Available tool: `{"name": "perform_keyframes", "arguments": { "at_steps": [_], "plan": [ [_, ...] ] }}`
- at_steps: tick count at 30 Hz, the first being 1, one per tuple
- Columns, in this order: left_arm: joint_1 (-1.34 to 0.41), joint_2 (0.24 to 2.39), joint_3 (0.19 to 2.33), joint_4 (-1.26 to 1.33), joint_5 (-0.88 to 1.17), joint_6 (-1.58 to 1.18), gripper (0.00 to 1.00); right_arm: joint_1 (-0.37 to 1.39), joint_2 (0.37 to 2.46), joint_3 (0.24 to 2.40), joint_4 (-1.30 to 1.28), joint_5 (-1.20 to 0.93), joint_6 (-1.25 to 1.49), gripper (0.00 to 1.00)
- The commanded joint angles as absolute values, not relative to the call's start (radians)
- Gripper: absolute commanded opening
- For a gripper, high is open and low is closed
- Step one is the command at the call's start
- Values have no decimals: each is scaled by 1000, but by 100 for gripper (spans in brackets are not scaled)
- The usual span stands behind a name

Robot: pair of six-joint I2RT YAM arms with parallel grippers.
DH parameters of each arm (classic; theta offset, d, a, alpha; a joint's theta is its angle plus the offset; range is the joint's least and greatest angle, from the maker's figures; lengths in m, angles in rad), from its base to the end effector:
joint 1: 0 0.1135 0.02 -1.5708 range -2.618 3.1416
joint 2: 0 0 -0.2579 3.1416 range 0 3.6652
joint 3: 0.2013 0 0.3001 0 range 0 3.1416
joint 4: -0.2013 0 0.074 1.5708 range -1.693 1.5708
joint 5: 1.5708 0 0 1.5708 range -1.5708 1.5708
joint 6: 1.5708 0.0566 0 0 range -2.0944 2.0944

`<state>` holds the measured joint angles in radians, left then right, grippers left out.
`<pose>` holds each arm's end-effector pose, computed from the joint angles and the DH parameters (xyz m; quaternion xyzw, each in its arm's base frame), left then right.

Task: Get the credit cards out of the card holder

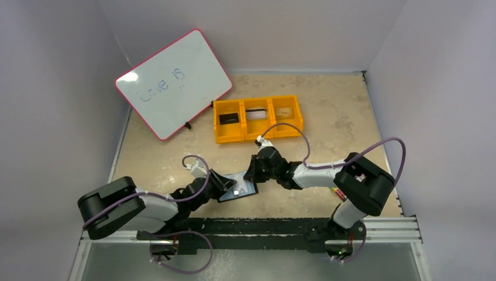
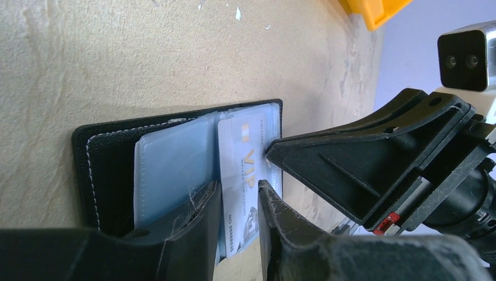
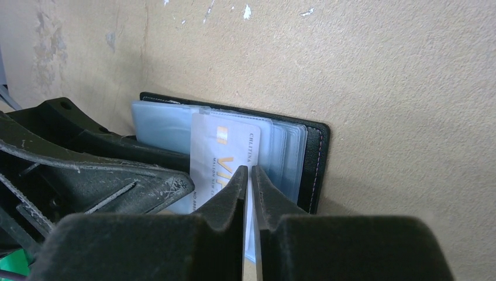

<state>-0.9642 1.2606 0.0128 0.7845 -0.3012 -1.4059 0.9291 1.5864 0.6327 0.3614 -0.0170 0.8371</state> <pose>0.1313 -0.1597 0.0421 -0.2612 0.8032 -0.4337 0.3139 0.2096 0.2821 0.0934 -0.0446 0.8815 0.3679 0.2925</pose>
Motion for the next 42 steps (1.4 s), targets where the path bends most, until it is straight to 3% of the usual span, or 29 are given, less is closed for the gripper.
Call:
{"name": "perform_keyframes", "arguments": {
  "at_steps": [1, 4, 9, 15, 24, 32, 42],
  "plan": [
    [-964, 1303, 6, 889, -300, -1425, 29, 929, 1616, 628, 332, -5, 826, 7],
    [-963, 1336, 7, 918, -292, -1430, 28, 929, 1620, 628, 332, -5, 828, 7],
    [-963, 1338, -21, 940, -304, -1447, 12, 930, 1614, 628, 314, 0, 828, 7],
    [-963, 1239, -11, 777, -331, -1427, 3, 930, 1611, 631, 289, 3, 827, 6],
    [-963, 967, 1, 402, -387, -1378, 0, 930, 1600, 634, 262, 15, 833, 6],
    [-963, 855, 43, 220, -404, -1356, 0, 929, 1595, 652, 257, 12, 824, 7],
    [-963, 749, 197, -17, -441, -1258, 0, 930, 1477, 660, 281, -7, 799, 14]
  ]
}}
